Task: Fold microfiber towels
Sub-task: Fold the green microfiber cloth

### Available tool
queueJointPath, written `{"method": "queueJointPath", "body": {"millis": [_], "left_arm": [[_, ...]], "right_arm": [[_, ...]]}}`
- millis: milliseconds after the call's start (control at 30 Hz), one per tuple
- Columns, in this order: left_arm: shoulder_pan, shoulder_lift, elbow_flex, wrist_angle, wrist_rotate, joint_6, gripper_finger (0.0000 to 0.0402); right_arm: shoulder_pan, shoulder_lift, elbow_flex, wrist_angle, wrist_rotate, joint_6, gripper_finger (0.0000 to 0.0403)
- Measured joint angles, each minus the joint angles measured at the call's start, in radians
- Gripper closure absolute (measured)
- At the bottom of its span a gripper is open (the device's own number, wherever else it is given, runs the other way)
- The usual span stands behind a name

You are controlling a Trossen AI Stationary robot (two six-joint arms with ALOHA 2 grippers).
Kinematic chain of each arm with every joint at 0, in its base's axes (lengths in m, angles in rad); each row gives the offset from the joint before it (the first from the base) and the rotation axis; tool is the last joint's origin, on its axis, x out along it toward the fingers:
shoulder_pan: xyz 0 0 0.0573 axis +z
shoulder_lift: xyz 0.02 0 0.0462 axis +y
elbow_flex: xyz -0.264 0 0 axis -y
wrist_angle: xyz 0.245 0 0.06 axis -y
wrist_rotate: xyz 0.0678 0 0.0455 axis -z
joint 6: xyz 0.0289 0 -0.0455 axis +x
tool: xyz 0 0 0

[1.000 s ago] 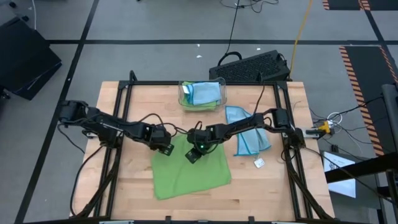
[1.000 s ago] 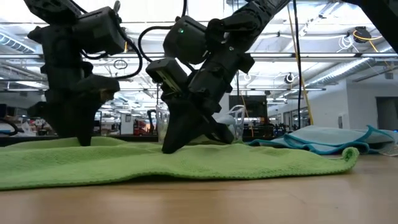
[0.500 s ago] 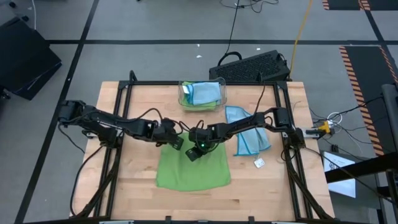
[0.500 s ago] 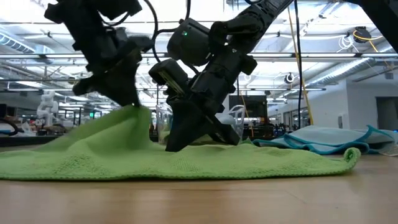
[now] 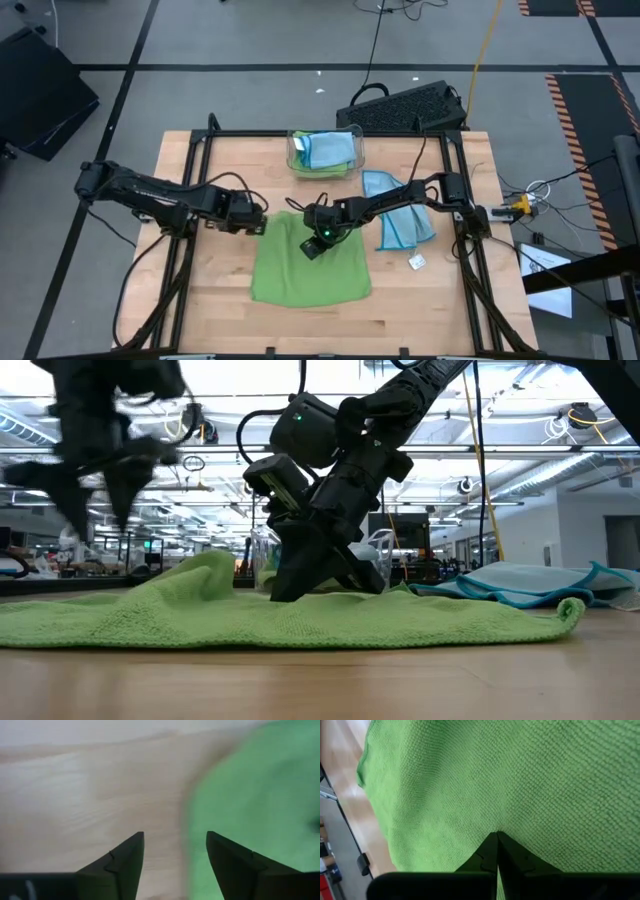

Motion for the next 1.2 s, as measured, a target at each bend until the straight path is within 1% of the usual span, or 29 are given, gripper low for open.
{"method": "queueJointPath", "body": {"millis": [67,233,333,467,533,600,767,867,933,1067,1100,1200], "left_arm": [[-0.005,-0.001,-0.035,-0.038,0.016,0.039,0.0196],[-0.009,0.000,-0.128,0.054,0.019,0.201,0.0237],[0.003,-0.018,-0.113,0.148,-0.042,0.308,0.0255],[0.051,-0.022,-0.055,0.247,-0.167,0.411,0.0264],[0.110,-0.023,-0.038,0.286,-0.160,0.445,0.0256],[0.184,-0.016,-0.036,0.340,-0.089,0.506,0.0239],[0.365,-0.001,-0.038,0.326,0.062,0.689,0.0178],[0.453,-0.005,-0.037,0.357,0.178,0.863,0.0152],[0.481,-0.004,-0.037,0.369,0.226,1.046,0.0144],[0.472,-0.004,-0.037,0.430,0.228,1.542,0.0149],[0.467,-0.004,-0.037,0.441,0.228,1.621,0.0153],[0.450,0.002,-0.037,0.463,0.161,1.704,0.0171]], "right_arm": [[0.000,0.000,0.000,0.000,-0.001,-0.005,0.0403],[0.000,0.000,0.000,0.000,-0.003,-0.037,0.0403],[0.000,0.000,0.000,0.000,-0.005,-0.052,0.0403],[0.000,0.000,0.000,0.000,-0.004,-0.057,0.0403],[0.001,0.000,0.000,-0.001,-0.002,-0.062,0.0403],[0.001,0.000,0.000,-0.001,-0.001,-0.068,0.0403],[0.002,-0.003,-0.001,0.006,0.010,-0.083,0.0403],[0.003,-0.014,-0.002,0.012,0.020,-0.105,0.0403],[0.003,-0.017,-0.002,0.023,0.021,-0.105,0.0403],[0.003,-0.021,-0.002,0.031,0.026,-0.101,0.0403],[0.003,-0.021,-0.002,0.031,0.029,-0.100,0.0403],[0.003,-0.022,-0.002,0.030,0.040,-0.099,0.0403]]}}
